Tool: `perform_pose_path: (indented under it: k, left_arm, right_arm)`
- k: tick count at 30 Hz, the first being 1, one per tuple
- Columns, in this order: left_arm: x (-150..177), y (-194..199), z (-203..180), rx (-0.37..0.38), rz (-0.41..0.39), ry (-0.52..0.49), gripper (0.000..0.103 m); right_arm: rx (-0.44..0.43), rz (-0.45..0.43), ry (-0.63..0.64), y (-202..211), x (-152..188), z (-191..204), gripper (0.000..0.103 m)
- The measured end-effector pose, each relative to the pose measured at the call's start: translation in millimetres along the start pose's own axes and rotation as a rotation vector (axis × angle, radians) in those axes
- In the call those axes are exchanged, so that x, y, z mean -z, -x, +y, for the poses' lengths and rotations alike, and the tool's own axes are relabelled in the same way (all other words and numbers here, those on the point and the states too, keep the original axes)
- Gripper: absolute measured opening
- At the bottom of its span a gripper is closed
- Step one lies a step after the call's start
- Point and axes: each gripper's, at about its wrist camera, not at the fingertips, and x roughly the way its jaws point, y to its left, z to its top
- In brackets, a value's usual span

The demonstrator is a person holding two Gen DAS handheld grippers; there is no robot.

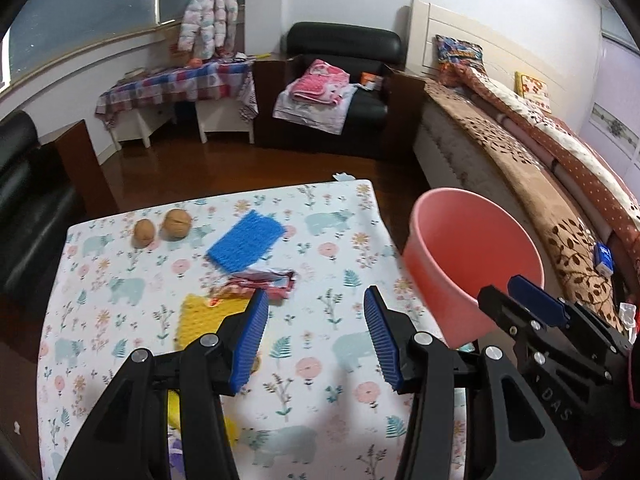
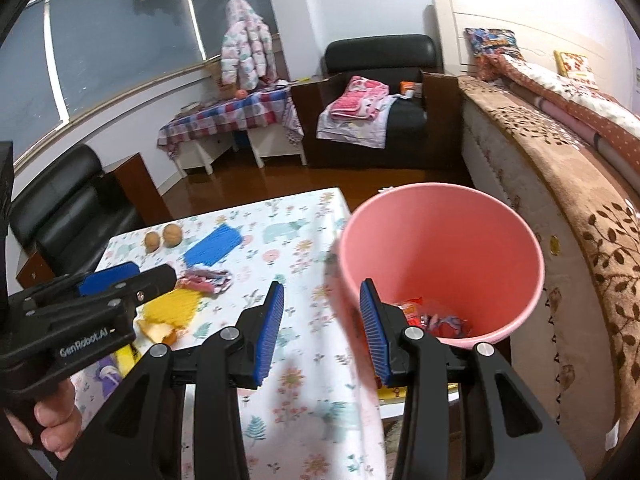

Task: Collect trash
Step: 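Move both grippers back over the table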

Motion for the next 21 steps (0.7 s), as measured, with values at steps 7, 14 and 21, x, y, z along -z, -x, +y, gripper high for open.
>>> perform_pose_path:
  k: [7, 14, 21]
  left_arm:
    - [6.9, 11.5, 20.0, -0.02, -0.019, -0.006, 0.049]
    - [19.2, 37.5, 87.8, -0.075, -0.05, 0.045, 0.052]
    - [46.6, 47.4, 156.6, -0.098, 0.018, 0.167, 0.053]
  right_arm:
    - [-0.04, 0.019, 0.028, -3.7, 5.5, 17.7, 0.04]
    - [-0.089, 0.029, 0.065, -3.7, 13.1, 32.1, 0.04]
    - [-0.125, 0.061, 0.099, -9.4, 19.1, 42.7, 0.04]
